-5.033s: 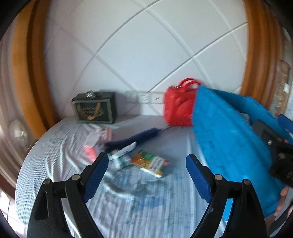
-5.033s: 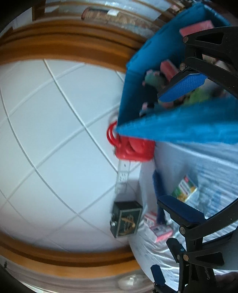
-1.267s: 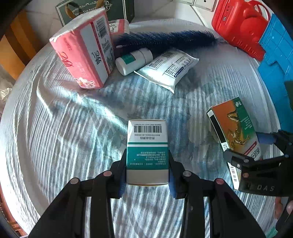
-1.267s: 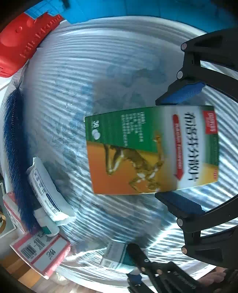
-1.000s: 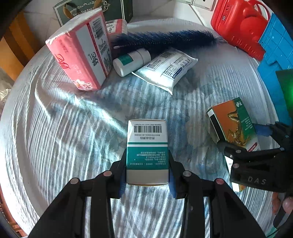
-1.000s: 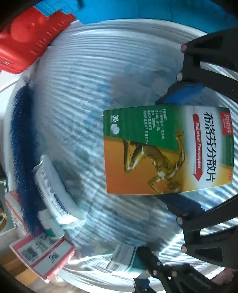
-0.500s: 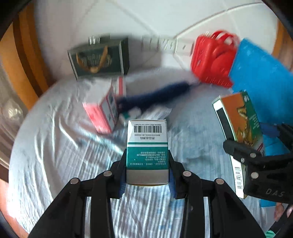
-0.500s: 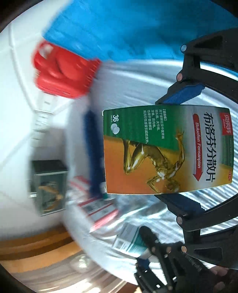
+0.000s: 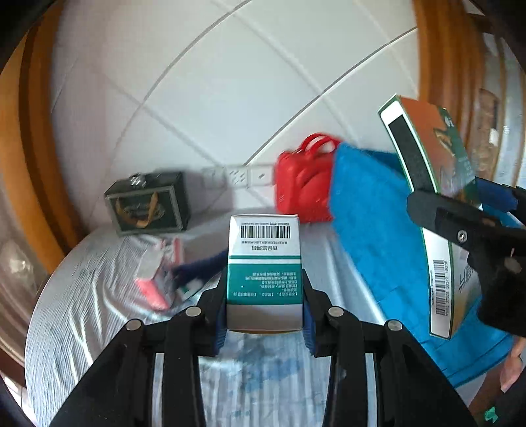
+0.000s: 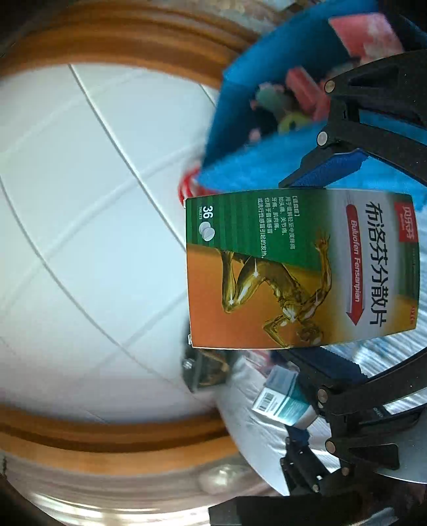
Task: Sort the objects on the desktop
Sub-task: 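Carry both medicine boxes with both grippers over the blue bin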
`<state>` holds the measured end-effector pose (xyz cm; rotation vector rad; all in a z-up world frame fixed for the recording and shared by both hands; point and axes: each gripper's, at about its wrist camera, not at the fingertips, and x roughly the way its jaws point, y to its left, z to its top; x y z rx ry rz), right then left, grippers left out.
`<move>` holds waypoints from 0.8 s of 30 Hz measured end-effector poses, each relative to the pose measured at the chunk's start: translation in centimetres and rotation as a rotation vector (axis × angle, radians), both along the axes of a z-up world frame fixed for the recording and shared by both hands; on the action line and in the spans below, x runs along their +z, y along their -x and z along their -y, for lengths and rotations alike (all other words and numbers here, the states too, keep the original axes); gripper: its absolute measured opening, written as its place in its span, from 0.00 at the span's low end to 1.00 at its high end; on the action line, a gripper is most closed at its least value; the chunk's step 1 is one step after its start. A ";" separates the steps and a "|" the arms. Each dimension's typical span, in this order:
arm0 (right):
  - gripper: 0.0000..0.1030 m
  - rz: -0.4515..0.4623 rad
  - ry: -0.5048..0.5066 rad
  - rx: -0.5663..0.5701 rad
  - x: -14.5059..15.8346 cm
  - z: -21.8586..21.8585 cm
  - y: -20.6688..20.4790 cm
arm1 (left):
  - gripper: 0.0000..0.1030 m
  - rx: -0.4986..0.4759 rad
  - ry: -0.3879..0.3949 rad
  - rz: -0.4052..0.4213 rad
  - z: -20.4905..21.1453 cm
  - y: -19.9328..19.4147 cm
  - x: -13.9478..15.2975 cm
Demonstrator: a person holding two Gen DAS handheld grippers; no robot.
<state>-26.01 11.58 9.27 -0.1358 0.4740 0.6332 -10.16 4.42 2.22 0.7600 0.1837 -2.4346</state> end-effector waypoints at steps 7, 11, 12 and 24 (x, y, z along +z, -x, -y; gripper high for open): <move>0.85 0.052 -0.044 -0.148 2.2 8.3 -1.6 | 0.34 -0.108 0.051 -0.057 -6.3 4.6 3.1; 0.85 0.075 -0.063 -0.214 3.0 13.5 -2.4 | 0.34 -0.157 0.062 -0.071 -9.9 7.3 3.8; 0.85 0.082 -0.066 -0.229 3.1 14.7 -2.6 | 0.34 -0.169 0.063 -0.077 -10.9 8.0 4.0; 0.85 -0.006 -0.040 -0.379 -1.8 25.9 -7.8 | 0.34 -0.291 0.073 -0.001 -22.6 16.5 3.2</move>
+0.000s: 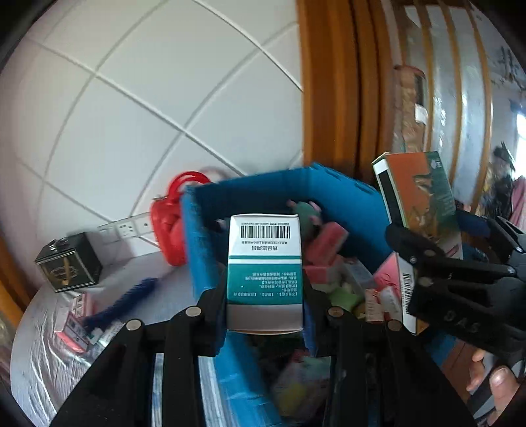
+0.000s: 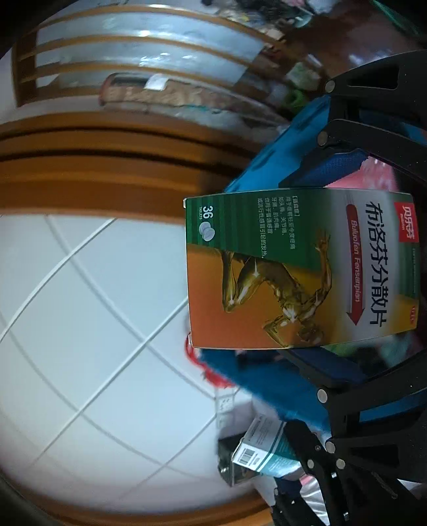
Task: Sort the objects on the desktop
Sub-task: 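Carry both medicine boxes with both grippers over the blue bin, then open both grippers to drop the medicine boxes into the bin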
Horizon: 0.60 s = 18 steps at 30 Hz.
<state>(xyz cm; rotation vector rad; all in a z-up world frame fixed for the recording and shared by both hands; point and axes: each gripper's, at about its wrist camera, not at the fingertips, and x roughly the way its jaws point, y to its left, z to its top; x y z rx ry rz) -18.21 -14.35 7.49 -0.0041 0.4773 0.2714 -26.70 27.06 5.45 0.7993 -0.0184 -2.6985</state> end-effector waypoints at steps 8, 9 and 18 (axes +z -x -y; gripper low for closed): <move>0.85 -0.080 0.031 -0.031 -4.6 3.8 -2.4 | 0.34 -0.043 0.009 0.100 -4.6 3.6 -2.3; 0.85 -0.088 0.036 -0.031 -5.1 4.1 -2.7 | 0.34 -0.044 0.010 0.106 -5.0 3.9 -2.4; 0.85 -0.105 0.063 -0.025 -6.9 5.3 -4.6 | 0.35 -0.003 0.008 0.137 -5.6 5.8 -3.2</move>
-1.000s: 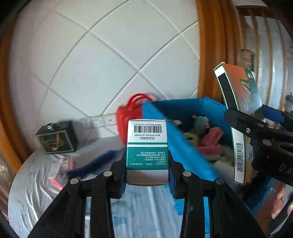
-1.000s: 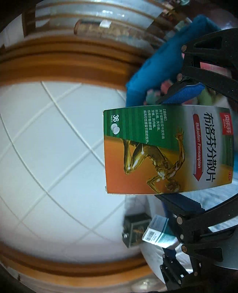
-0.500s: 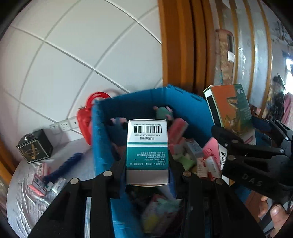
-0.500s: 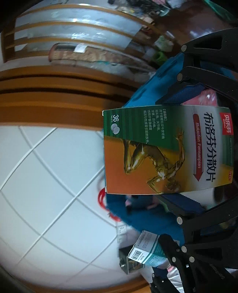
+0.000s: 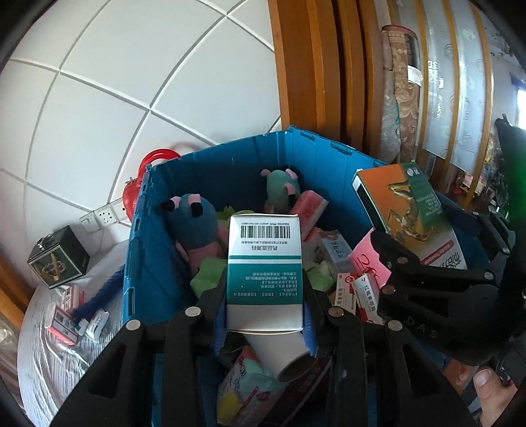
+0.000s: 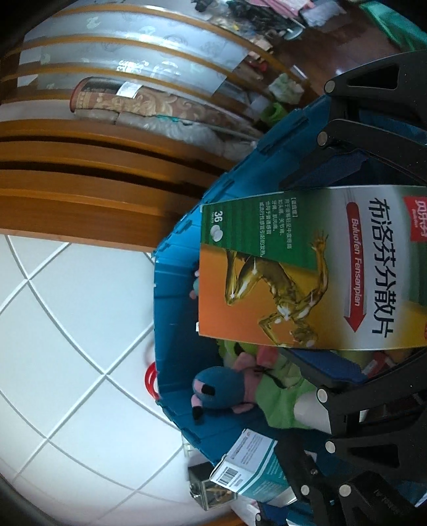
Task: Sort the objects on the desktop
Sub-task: 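Open both grippers to drop the medicine boxes into the bin, then move both grippers back toward the remaining items on the bed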
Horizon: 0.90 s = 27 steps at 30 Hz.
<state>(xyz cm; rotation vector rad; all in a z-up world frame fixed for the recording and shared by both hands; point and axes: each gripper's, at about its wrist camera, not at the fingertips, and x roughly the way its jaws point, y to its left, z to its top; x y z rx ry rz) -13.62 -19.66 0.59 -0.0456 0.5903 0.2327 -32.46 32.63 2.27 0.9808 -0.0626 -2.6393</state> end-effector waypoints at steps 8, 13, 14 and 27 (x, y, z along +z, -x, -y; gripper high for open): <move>0.93 0.005 -0.008 -0.010 0.3 0.8 0.0 | 0.69 0.028 -0.022 0.013 0.5 0.2 -0.1; 1.00 0.020 0.009 -0.034 0.8 0.9 0.6 | 0.75 0.031 -0.016 -0.028 0.9 -1.2 0.7; 1.00 0.027 0.013 -0.040 1.0 0.9 0.8 | 0.75 0.035 -0.021 -0.038 1.2 -1.5 0.9; 1.00 0.132 0.015 -0.031 5.0 -1.7 5.4 | 0.77 0.042 -0.067 -0.147 4.5 -6.6 3.5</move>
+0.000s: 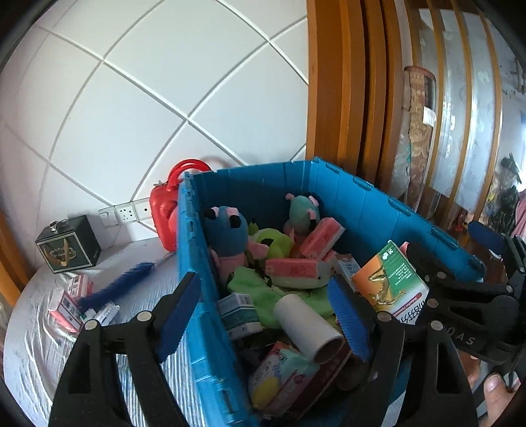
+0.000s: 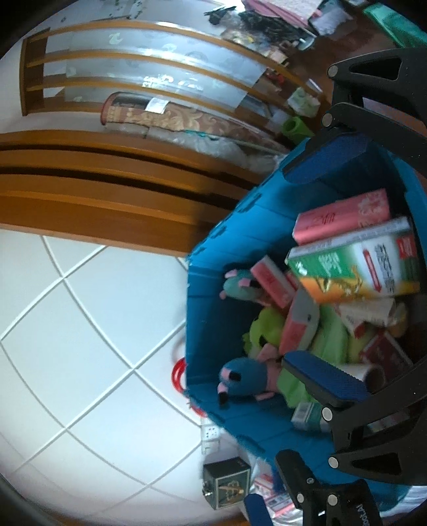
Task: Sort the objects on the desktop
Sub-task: 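Move both grippers back toward the remaining items on the bed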
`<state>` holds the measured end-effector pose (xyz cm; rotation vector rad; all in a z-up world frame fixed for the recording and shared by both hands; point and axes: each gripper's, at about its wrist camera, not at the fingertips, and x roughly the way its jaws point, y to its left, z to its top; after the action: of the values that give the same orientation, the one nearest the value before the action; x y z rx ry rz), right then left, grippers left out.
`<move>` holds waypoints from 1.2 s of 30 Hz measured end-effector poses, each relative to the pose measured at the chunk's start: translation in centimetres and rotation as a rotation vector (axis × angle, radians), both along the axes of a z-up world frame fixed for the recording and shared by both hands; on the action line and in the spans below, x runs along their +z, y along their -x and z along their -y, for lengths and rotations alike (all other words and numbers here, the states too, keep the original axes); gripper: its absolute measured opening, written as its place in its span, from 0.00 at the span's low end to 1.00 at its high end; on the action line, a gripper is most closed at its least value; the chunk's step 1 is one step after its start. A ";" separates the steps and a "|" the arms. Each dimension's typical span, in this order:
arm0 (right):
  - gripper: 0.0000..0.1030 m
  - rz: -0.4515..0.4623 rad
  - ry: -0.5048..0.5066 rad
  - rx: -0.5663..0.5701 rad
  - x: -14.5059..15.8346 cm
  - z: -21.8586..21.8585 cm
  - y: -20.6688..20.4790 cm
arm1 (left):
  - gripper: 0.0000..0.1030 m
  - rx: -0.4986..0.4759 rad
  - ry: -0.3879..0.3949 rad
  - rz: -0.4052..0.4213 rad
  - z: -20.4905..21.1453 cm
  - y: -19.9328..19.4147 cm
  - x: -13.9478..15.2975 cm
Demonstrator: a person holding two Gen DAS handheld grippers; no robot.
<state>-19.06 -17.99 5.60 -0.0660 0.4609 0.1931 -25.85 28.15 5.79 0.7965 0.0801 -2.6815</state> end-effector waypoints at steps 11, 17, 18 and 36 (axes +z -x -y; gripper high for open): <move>1.00 0.072 -0.057 0.106 4.1 -6.8 4.9 | 0.77 0.073 0.017 -0.067 6.7 -6.9 1.4; 1.00 0.098 -0.036 0.149 6.0 -13.2 7.0 | 0.77 0.131 -0.013 -0.089 13.1 -11.2 1.8; 1.00 0.099 -0.038 0.163 6.2 -14.2 7.4 | 0.77 0.138 -0.016 -0.091 14.0 -11.8 1.8; 1.00 -0.131 -0.009 0.373 1.3 -35.1 5.5 | 0.77 0.441 -0.117 0.141 35.8 -23.4 -7.9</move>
<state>-24.59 17.11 6.87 -0.1314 0.5765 0.5685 -2.47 -7.67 -2.12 0.8826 0.3389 -2.2163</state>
